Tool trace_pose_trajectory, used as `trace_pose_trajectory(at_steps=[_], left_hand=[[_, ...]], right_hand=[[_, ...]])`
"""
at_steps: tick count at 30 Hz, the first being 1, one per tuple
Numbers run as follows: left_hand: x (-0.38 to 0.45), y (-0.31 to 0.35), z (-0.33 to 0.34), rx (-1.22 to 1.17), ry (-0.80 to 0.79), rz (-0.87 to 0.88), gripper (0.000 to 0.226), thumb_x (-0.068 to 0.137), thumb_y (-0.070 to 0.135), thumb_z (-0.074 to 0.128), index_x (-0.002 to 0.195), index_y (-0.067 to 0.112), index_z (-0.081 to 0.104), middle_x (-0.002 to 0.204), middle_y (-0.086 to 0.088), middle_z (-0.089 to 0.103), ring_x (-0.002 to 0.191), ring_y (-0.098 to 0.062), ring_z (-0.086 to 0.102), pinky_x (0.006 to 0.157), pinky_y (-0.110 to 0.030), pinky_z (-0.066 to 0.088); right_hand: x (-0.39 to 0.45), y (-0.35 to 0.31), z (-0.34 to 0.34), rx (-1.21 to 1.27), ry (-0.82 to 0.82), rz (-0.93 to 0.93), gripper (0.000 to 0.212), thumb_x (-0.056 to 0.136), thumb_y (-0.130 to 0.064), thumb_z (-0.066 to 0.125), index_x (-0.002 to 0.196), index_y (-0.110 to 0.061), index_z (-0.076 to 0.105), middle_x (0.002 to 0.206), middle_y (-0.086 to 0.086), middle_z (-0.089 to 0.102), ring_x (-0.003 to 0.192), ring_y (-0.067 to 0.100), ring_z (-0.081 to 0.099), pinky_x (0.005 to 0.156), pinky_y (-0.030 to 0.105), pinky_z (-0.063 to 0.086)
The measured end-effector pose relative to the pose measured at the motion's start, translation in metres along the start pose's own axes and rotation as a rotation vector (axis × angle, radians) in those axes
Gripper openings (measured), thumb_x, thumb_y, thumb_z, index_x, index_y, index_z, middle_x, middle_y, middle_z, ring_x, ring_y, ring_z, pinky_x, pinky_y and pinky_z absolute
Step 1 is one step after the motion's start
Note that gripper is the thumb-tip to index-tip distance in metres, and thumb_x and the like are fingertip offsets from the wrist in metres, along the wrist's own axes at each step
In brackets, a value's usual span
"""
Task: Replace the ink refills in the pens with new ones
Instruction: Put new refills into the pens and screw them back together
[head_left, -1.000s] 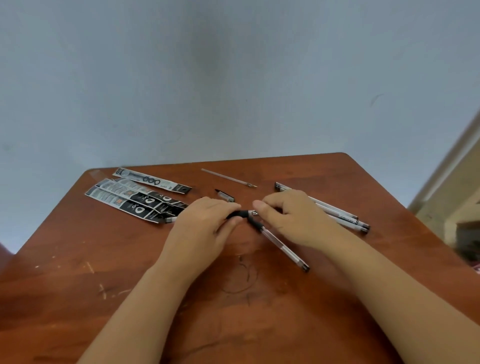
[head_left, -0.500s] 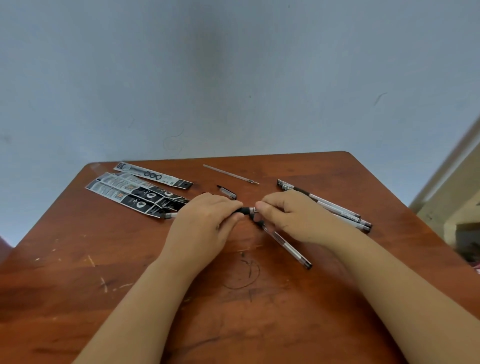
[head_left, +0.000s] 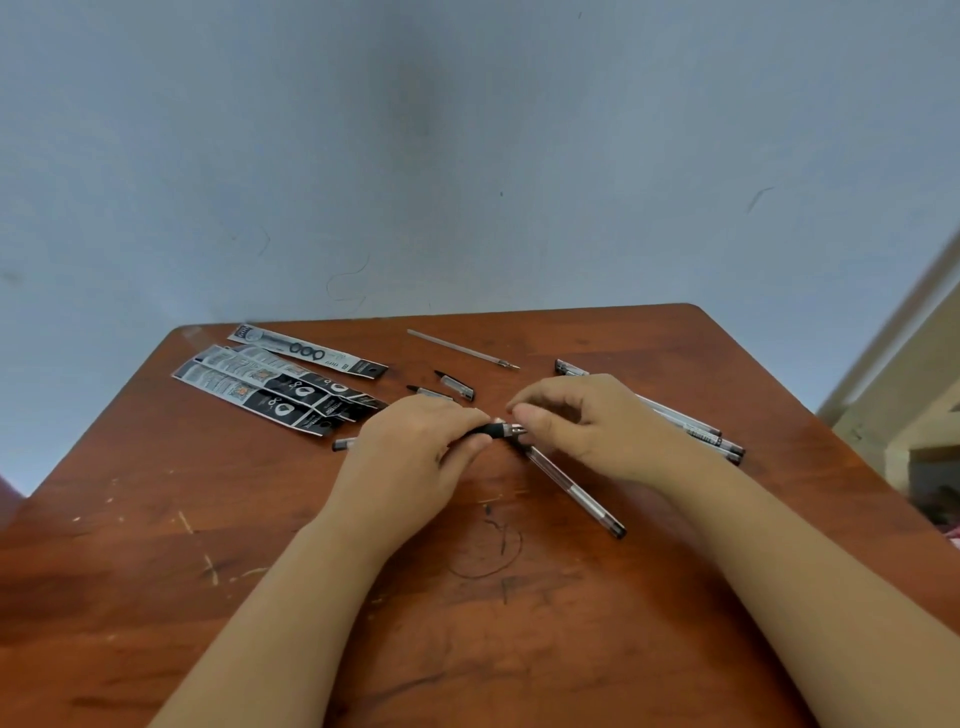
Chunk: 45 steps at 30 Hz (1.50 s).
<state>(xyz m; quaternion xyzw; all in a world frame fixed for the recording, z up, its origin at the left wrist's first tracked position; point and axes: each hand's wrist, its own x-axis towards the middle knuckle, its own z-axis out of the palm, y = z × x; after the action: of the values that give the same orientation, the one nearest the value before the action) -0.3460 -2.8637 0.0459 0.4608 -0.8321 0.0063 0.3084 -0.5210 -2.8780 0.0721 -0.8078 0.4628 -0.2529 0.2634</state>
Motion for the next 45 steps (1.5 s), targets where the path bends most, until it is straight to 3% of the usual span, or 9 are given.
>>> trace_pose_trajectory(at_steps=[2, 9, 14, 19, 22, 32, 36, 40, 45], left_hand=[[0.000, 0.000, 0.001, 0.011, 0.016, -0.002, 0.035, 0.077, 0.033, 0.043, 0.085, 0.013, 0.072, 0.073, 0.001, 0.071, 0.068, -0.015, 0.065, 0.076, -0.023, 0.037], [0.000, 0.000, -0.002, -0.008, -0.005, -0.038, 0.035, 0.078, 0.034, 0.043, 0.084, 0.014, 0.072, 0.075, 0.002, 0.071, 0.071, -0.016, 0.065, 0.072, -0.021, 0.040], [-0.002, 0.001, -0.003, -0.017, -0.032, -0.040, 0.033, 0.078, 0.034, 0.044, 0.084, 0.016, 0.071, 0.076, 0.004, 0.071, 0.072, -0.014, 0.065, 0.070, -0.017, 0.042], [-0.001, 0.003, -0.004, -0.019, -0.046, -0.053, 0.033, 0.077, 0.035, 0.044, 0.084, 0.017, 0.071, 0.075, 0.005, 0.070, 0.072, -0.012, 0.065, 0.068, -0.015, 0.043], [-0.001, 0.003, -0.005, -0.005, -0.041, -0.044, 0.033, 0.076, 0.035, 0.044, 0.083, 0.017, 0.071, 0.075, 0.005, 0.070, 0.071, -0.012, 0.065, 0.070, -0.014, 0.042], [0.002, -0.002, -0.007, 0.010, 0.007, -0.101, 0.015, 0.076, 0.019, 0.065, 0.088, 0.014, 0.071, 0.081, 0.000, 0.071, 0.077, -0.019, 0.065, 0.070, -0.024, 0.043], [0.002, -0.009, -0.008, 0.011, 0.087, -0.273, 0.023, 0.087, 0.021, 0.056, 0.109, 0.017, 0.064, 0.103, 0.000, 0.065, 0.097, -0.015, 0.055, 0.078, -0.015, 0.029], [0.002, -0.014, -0.007, 0.006, 0.192, -0.403, 0.024, 0.087, 0.012, 0.054, 0.109, 0.012, 0.063, 0.103, -0.005, 0.064, 0.094, -0.021, 0.054, 0.073, -0.019, 0.028], [0.003, -0.015, -0.006, -0.003, 0.198, -0.486, 0.027, 0.088, 0.009, 0.051, 0.113, 0.011, 0.060, 0.106, -0.007, 0.062, 0.099, -0.021, 0.052, 0.081, -0.025, 0.034]], right_hand=[[0.000, -0.001, 0.001, -0.046, -0.015, 0.007, 0.025, 0.090, -0.028, 0.046, 0.072, -0.022, 0.063, 0.066, -0.011, 0.060, 0.061, 0.014, 0.057, 0.061, 0.026, 0.045], [-0.001, -0.002, -0.001, 0.044, 0.031, 0.012, 0.013, 0.078, -0.021, 0.065, 0.082, -0.031, 0.059, 0.068, -0.020, 0.055, 0.065, -0.012, 0.051, 0.061, 0.002, 0.040], [-0.001, -0.004, 0.001, -0.066, -0.030, 0.032, 0.027, 0.089, -0.028, 0.048, 0.075, -0.015, 0.065, 0.069, -0.001, 0.066, 0.063, 0.015, 0.058, 0.063, 0.028, 0.046], [-0.003, -0.005, -0.002, 0.021, 0.020, 0.035, 0.013, 0.079, -0.020, 0.064, 0.089, -0.028, 0.062, 0.074, -0.022, 0.056, 0.069, -0.004, 0.054, 0.064, 0.003, 0.041], [-0.002, -0.007, -0.001, 0.015, 0.022, 0.043, 0.019, 0.083, -0.025, 0.059, 0.100, -0.020, 0.066, 0.077, -0.021, 0.057, 0.074, -0.006, 0.054, 0.067, 0.006, 0.043], [-0.002, -0.001, -0.003, -0.012, 0.128, 0.090, 0.010, 0.078, -0.015, 0.065, 0.078, -0.025, 0.064, 0.066, -0.020, 0.057, 0.061, -0.007, 0.055, 0.060, 0.000, 0.040], [0.000, 0.002, 0.001, -0.139, 0.230, 0.108, 0.018, 0.082, -0.014, 0.062, 0.100, -0.014, 0.066, 0.085, -0.007, 0.064, 0.079, 0.000, 0.054, 0.063, -0.007, 0.034], [0.005, -0.004, 0.011, -0.235, 0.212, 0.076, 0.029, 0.088, -0.016, 0.052, 0.116, -0.014, 0.058, 0.115, 0.001, 0.065, 0.101, 0.002, 0.055, 0.081, 0.004, 0.031], [0.014, -0.014, 0.021, -0.432, 0.145, 0.127, 0.027, 0.092, -0.024, 0.045, 0.115, -0.015, 0.055, 0.113, 0.007, 0.064, 0.102, 0.020, 0.058, 0.089, 0.031, 0.045]])
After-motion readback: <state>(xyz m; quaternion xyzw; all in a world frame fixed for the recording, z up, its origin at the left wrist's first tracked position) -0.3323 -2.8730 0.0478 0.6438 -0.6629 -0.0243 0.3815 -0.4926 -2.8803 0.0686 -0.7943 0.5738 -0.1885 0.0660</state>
